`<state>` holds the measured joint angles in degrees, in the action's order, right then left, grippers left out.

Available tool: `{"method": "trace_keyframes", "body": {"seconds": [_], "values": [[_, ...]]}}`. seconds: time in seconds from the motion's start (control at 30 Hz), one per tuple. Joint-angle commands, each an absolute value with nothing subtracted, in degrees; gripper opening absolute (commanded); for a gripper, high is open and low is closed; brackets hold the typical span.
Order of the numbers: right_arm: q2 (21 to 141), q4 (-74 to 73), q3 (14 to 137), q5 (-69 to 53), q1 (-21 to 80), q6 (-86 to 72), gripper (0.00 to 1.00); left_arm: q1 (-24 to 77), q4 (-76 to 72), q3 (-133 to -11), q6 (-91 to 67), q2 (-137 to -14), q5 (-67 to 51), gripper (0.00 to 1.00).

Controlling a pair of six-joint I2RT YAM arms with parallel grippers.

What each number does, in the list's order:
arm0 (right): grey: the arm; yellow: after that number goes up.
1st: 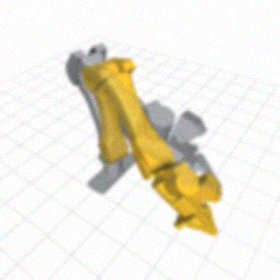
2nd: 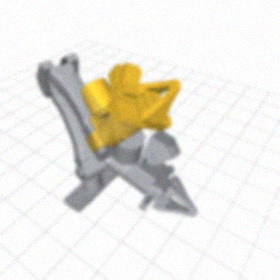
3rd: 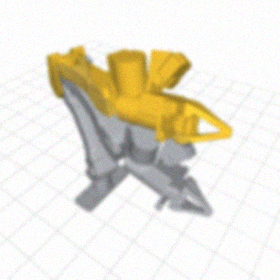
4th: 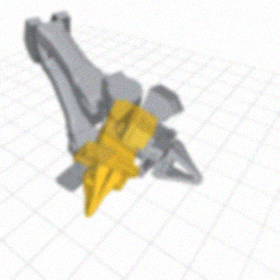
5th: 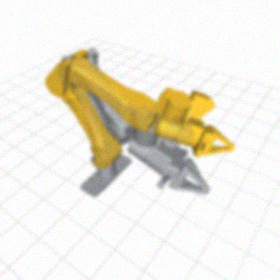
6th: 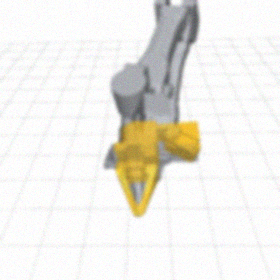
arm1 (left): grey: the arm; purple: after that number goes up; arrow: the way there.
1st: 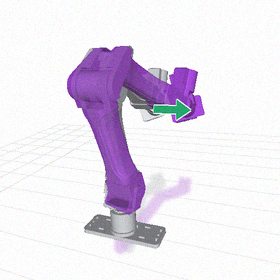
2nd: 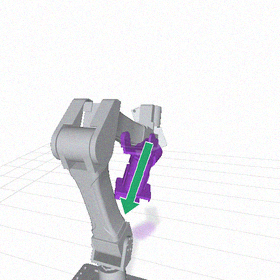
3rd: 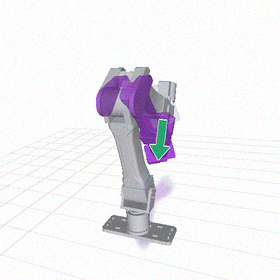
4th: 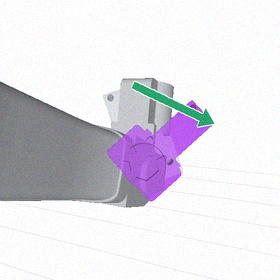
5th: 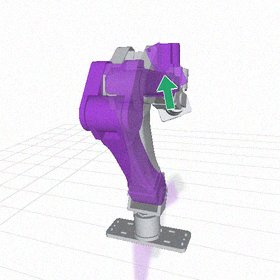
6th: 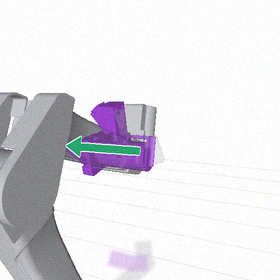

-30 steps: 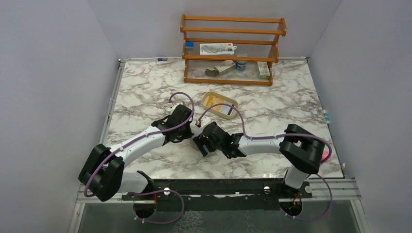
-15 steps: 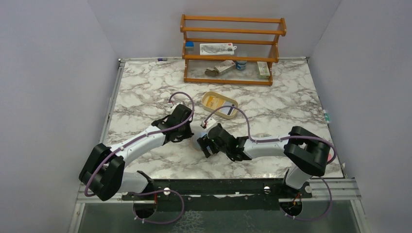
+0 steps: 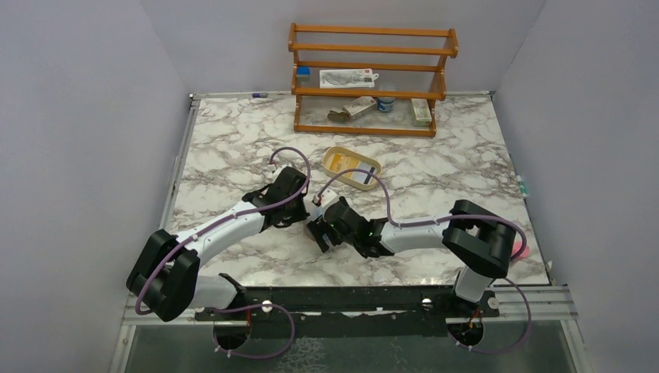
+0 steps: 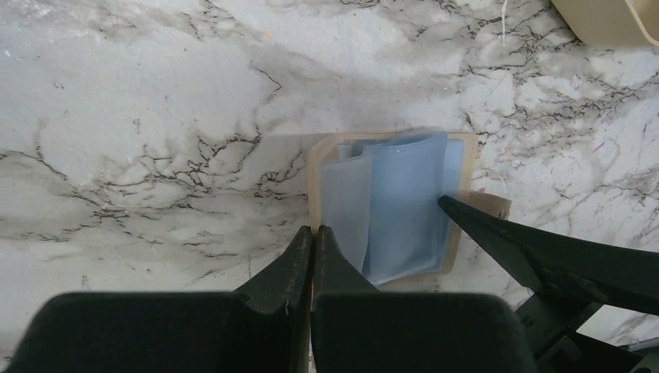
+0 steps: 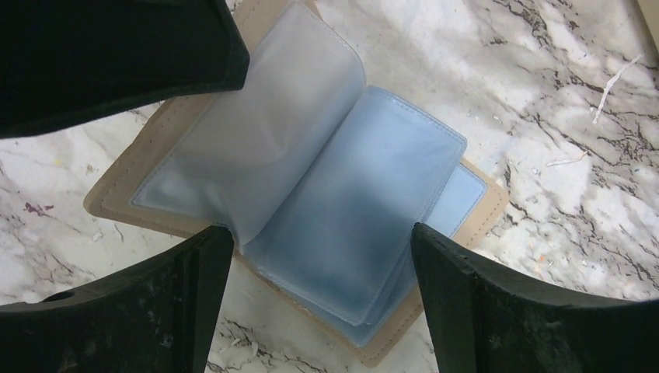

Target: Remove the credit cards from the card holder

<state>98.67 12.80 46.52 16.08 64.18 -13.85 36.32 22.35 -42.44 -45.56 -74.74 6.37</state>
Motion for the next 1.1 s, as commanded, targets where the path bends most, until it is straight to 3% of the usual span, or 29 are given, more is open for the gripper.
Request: {"method": "trace_keyframes", "body": {"seconds": [0.0, 0.57, 1.07], "values": [[100.4, 14.3, 49.3, 19.8, 64.6, -13.9, 0.9, 36.0, 23.6, -43.0, -45.4, -74.6, 4.5, 0.0], [98.8, 12.7, 48.8, 29.0, 64.3, -21.8, 0.93, 35.9, 23.8, -42.4, -45.4, -74.0, 3.8, 0.0], [92.7, 9.7, 42.7, 25.1, 56.0, -34.9, 0.96, 35.7, 24.3, -42.1, -45.4, -72.9, 3.5, 0.0]]}}
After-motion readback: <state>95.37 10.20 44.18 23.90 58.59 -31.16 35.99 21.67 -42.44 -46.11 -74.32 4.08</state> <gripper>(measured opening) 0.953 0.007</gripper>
